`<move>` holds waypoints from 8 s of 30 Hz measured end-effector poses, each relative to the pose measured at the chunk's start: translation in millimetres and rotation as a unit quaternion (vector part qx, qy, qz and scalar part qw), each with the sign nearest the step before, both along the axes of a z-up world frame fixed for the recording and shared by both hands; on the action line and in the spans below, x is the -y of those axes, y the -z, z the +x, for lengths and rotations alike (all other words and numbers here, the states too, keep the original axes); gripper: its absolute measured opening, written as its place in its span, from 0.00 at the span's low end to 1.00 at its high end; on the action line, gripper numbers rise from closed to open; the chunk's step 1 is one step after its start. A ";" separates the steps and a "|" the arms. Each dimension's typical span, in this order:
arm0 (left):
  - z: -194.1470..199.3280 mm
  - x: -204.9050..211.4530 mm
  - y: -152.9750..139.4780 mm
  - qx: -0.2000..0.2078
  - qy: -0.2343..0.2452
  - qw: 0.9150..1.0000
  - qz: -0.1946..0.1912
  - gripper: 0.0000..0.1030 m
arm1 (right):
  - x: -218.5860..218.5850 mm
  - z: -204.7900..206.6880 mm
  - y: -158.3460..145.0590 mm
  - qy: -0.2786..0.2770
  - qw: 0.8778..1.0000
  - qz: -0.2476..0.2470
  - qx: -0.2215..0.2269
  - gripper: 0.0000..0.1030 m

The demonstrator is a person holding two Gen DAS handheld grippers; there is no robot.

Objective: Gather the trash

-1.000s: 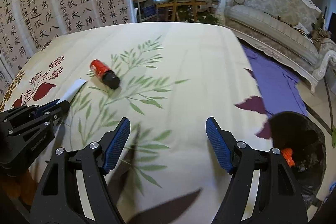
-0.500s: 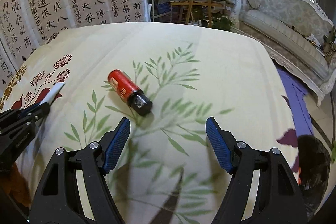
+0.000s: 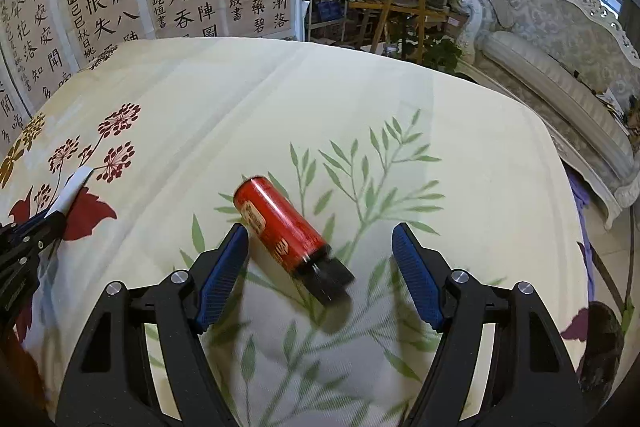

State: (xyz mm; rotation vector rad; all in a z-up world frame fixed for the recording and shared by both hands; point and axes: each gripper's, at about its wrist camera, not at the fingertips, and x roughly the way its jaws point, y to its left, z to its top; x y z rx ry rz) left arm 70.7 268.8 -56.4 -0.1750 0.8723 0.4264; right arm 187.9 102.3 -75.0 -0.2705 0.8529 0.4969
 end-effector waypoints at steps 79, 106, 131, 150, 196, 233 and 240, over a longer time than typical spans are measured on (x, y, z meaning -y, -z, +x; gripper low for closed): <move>35.0 374.7 -21.3 0.071 0.358 0.931 -0.016 0.16 | 364.8 -96.2 -8.9 0.326 0.942 0.057 0.053 0.23; 36.1 381.6 -22.0 0.087 0.340 0.936 0.005 0.76 | 388.2 -103.7 -5.6 0.368 0.925 0.066 0.063 0.68; -34.2 341.9 -43.8 0.106 0.314 0.943 0.012 0.82 | 355.1 -161.2 -36.0 0.350 0.930 0.055 0.101 0.81; -65.9 318.6 -61.5 0.122 0.297 0.947 -0.001 0.82 | 332.5 -202.8 -59.2 0.333 0.932 0.048 0.137 0.86; -69.5 313.4 -62.4 0.123 0.295 0.948 -0.003 0.82 | 330.1 -207.0 -60.7 0.334 0.930 0.050 0.145 0.86; -71.2 323.2 -62.8 0.136 0.317 0.939 0.000 0.82 | 330.6 -207.4 -59.3 0.334 0.930 0.049 0.145 0.86; -72.3 325.3 -62.7 0.143 0.318 0.937 0.006 0.82 | 331.6 -206.5 -61.9 0.334 0.930 0.049 0.145 0.86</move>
